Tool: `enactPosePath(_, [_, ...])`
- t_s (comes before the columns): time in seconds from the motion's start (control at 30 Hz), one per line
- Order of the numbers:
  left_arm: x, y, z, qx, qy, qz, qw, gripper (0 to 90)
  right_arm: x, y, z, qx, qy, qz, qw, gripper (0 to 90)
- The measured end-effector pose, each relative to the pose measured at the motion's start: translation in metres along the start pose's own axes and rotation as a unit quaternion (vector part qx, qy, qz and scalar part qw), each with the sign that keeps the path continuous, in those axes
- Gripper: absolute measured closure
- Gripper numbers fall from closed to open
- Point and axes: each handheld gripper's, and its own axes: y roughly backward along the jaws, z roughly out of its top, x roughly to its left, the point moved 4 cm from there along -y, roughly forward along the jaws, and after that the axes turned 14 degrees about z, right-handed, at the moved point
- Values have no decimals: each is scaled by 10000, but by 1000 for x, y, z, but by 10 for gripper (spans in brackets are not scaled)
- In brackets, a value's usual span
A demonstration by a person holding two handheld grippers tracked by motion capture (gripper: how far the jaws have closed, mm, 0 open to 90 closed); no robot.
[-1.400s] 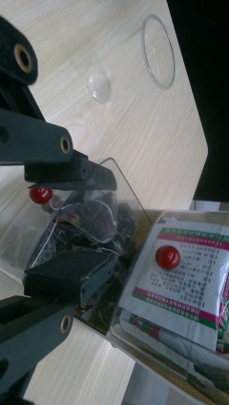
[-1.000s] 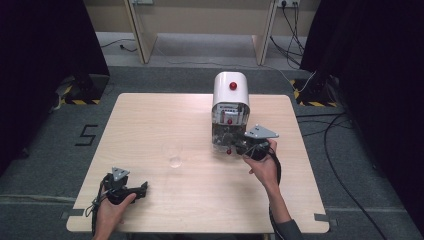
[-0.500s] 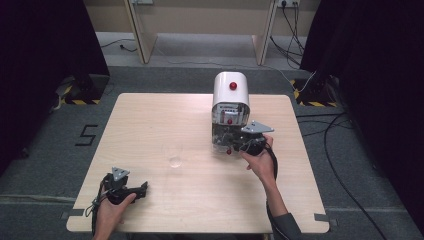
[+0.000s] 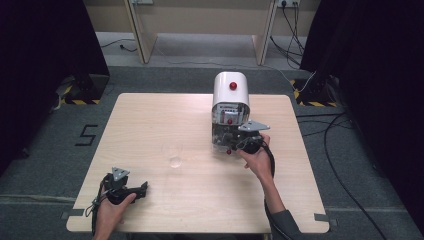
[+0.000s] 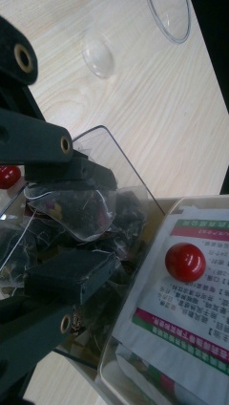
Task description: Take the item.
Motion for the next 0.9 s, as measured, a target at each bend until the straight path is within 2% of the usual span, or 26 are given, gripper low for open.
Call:
enactPosePath(0.43, [0, 0, 0, 0, -1, 1, 10000, 0, -2, -14, -2, 269, -81, 61, 9996, 612])
enactPosePath(0.57, [0, 0, 0, 0, 1, 0, 10000, 0, -2, -17, -6, 293, -113, 86, 9995, 715])
enactPosePath(0.6, [0, 0, 0, 0, 0, 0, 10000, 0, -1, -16, -6, 285, -101, 102, 9995, 773])
enactPosePath(0.73, [0, 0, 0, 0, 1, 0, 10000, 0, 0, -11, -3, 205, 39, 100, 9997, 880])
enactPosePath(0.9, [0, 0, 0, 0, 1, 0, 10000, 0, 5, -6, 3, 170, 205, 150, 9995, 900])
